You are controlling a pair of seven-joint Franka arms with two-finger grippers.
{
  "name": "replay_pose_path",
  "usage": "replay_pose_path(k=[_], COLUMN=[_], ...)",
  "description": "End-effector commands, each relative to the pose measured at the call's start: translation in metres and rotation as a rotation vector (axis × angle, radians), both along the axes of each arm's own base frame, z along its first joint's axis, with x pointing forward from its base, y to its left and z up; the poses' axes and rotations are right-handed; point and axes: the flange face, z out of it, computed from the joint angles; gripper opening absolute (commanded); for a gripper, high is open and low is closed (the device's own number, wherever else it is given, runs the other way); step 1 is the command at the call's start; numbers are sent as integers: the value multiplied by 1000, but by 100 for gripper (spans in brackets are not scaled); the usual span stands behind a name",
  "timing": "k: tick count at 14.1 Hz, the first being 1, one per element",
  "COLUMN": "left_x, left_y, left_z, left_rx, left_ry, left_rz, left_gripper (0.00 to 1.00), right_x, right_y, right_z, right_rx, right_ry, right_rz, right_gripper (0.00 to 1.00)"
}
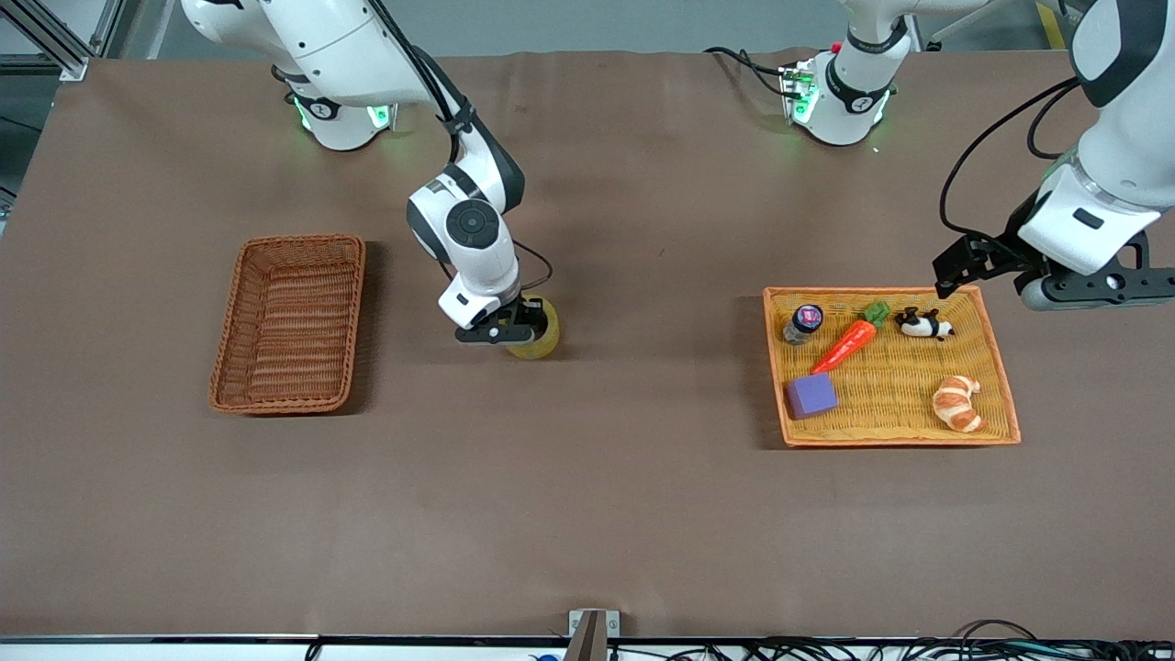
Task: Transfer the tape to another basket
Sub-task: 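Carry the tape roll with the right gripper over the brown basket, then lower the tape roll into the brown basket with the right gripper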
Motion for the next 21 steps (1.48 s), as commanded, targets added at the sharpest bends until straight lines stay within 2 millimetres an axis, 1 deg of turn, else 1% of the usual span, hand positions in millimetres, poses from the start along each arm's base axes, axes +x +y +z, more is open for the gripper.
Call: replay_pose_path(k=[1,3,4,5,6,7,8,9,10,11,12,13,14,15,16,18,19,20,21], left_x=[-4,-4,-4,-5,-4,-3,-2,-2,-1,0,0,-1,-1,-1,-2,-3,-3,-5,-7], left_y=[-2,-3,-4,-8,-14,-13,-14,-12,-11,-11,-11,-11,-10,-9,-10,-13,-17,-20,-21], left_z=[9,12,14,17,21,21,21,22,20,19,19,20,20,20,19,19,23,32,33], left_rx=[18,18,15,15,13,12,12,12,12,12,12,12,12,13,13,14,13,12,15], left_ry=[-6,-12,-15,-21,-29,-30,-30,-32,-29,-27,-27,-29,-29,-26,-19,-15,-22,-26,-9], left_rz=[-34,-37,-38,-44,-53,-52,-50,-47,-47,-47,-49,-49,-47,-52,-59,-66,-68,-72,-76], left_gripper=[100,100,100,100,100,100,100,100,100,100,100,100,100,100,100,100,100,100,100], right_x=[1,14,18,21,34,42,52,59,70,78,89,95,95,93,93,93,91,84,75], right_y=[6,3,3,2,-8,-19,-38,-57,-85,-114,-156,-191,-222,-248,-285,-334,-350,-363,-376], right_z=[-3,9,21,41,74,100,128,149,175,195,212,225,230,231,227,216,208,192,179], right_rx=[-8,-17,-39,-48,-39,-36,-39,-44,-35,-39,-51,-56,-65,-67,-70,-71,-69,-66,-62], right_ry=[-16,-13,6,13,-5,-14,-11,-8,-21,-17,-3,3,20,29,42,56,52,38,10], right_rz=[-51,-61,-81,-117,-178,-197,-232,-267,-293,-275,-249,-221,-174,-137,-105,-48,-31,-11,10], right_gripper=[0,0,0,0,0,0,0,0,0,0,0,0,0,0,0,0,0,0,0])
